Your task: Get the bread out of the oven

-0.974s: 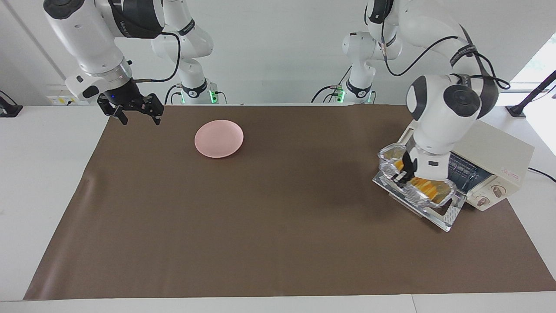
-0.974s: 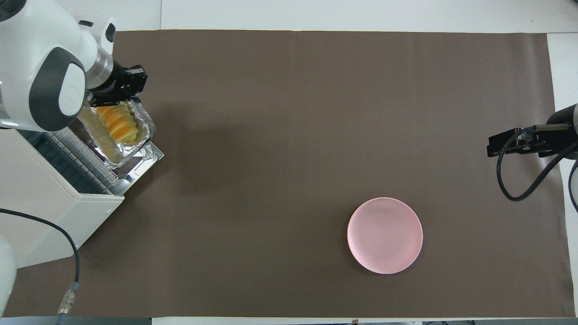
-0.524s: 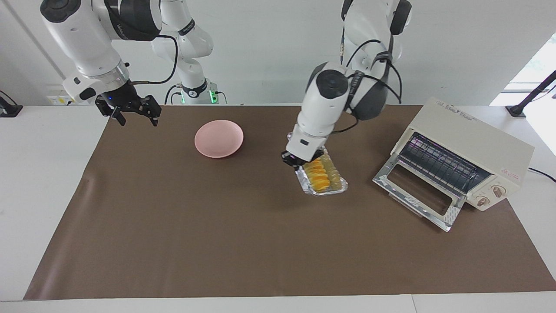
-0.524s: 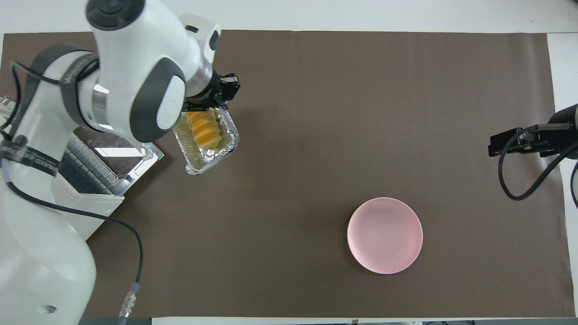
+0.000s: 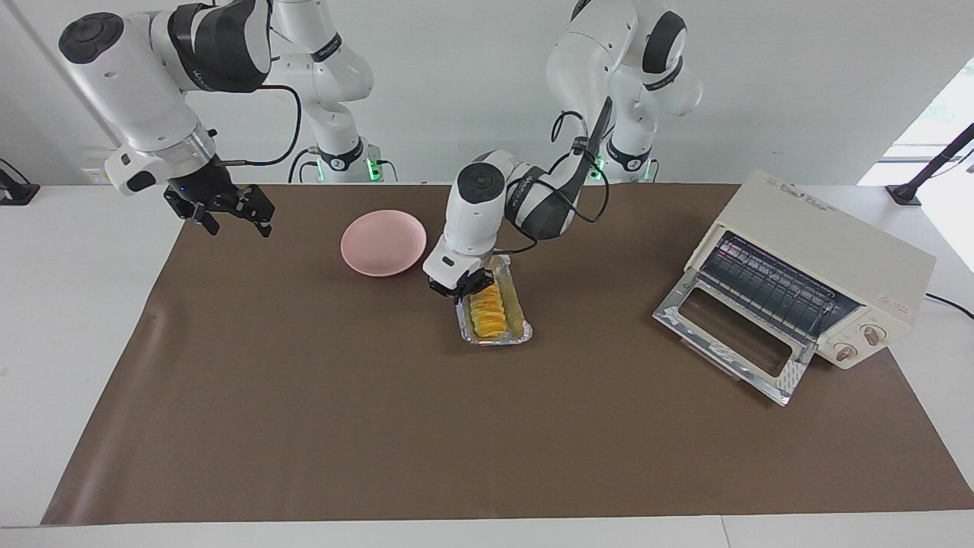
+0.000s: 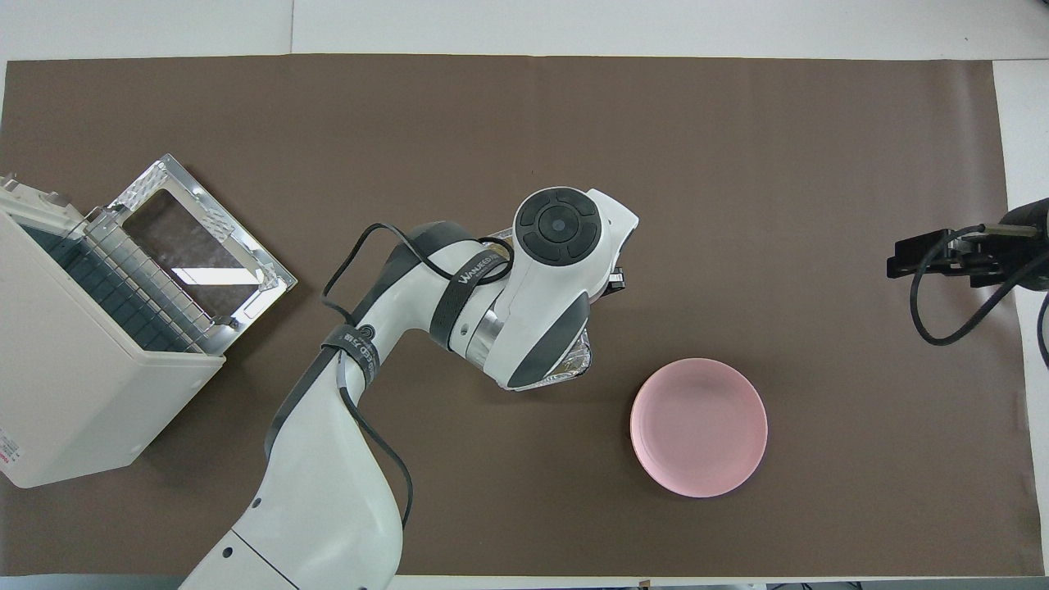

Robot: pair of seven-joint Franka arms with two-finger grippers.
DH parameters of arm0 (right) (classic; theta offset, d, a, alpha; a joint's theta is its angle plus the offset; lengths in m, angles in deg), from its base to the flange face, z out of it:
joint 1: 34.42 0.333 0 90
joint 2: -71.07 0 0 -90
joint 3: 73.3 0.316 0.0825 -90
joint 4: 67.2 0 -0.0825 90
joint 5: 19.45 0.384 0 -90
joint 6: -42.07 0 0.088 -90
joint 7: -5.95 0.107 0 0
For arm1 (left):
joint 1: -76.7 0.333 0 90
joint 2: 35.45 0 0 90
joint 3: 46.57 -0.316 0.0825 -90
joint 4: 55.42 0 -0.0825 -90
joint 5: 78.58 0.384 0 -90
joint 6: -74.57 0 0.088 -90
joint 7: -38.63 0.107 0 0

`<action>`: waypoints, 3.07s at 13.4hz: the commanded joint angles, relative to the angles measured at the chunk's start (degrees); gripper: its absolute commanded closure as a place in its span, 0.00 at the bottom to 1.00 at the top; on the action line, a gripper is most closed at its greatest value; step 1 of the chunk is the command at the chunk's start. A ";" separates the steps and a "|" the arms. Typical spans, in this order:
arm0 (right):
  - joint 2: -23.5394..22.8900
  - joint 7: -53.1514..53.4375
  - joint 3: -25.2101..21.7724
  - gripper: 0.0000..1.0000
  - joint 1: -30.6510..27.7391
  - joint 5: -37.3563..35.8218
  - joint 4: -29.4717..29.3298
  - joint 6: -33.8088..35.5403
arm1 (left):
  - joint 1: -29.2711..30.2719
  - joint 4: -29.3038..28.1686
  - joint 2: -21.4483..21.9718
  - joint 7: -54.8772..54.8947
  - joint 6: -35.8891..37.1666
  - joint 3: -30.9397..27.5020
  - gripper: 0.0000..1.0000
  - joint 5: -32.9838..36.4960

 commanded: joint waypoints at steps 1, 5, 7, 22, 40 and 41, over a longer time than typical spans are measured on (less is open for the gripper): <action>1.81 0.36 0.52 0.00 -0.70 0.73 2.05 -0.90 | 0.21 -0.04 1.71 -0.10 -0.14 -1.13 0.00 -2.48; 1.90 0.44 0.69 0.00 0.34 0.82 2.84 -1.60 | 7.57 -0.39 12.67 0.25 12.31 -2.53 0.00 -2.22; 1.55 0.97 1.22 0.00 5.41 0.82 3.55 -2.74 | 14.15 -0.47 17.07 0.59 20.21 -2.71 0.00 -1.69; -21.65 18.37 1.31 0.06 29.80 0.90 6.61 -30.23 | 43.08 -9.96 35.30 35.40 41.29 5.26 0.00 14.14; -19.12 15.58 1.49 1.00 22.88 5.20 5.48 -28.94 | 43.10 -8.03 33.62 36.72 38.98 5.99 0.00 11.32; -18.50 13.04 1.49 1.00 19.98 6.17 5.39 -28.50 | 43.11 -8.12 33.62 36.81 39.07 5.99 0.00 11.23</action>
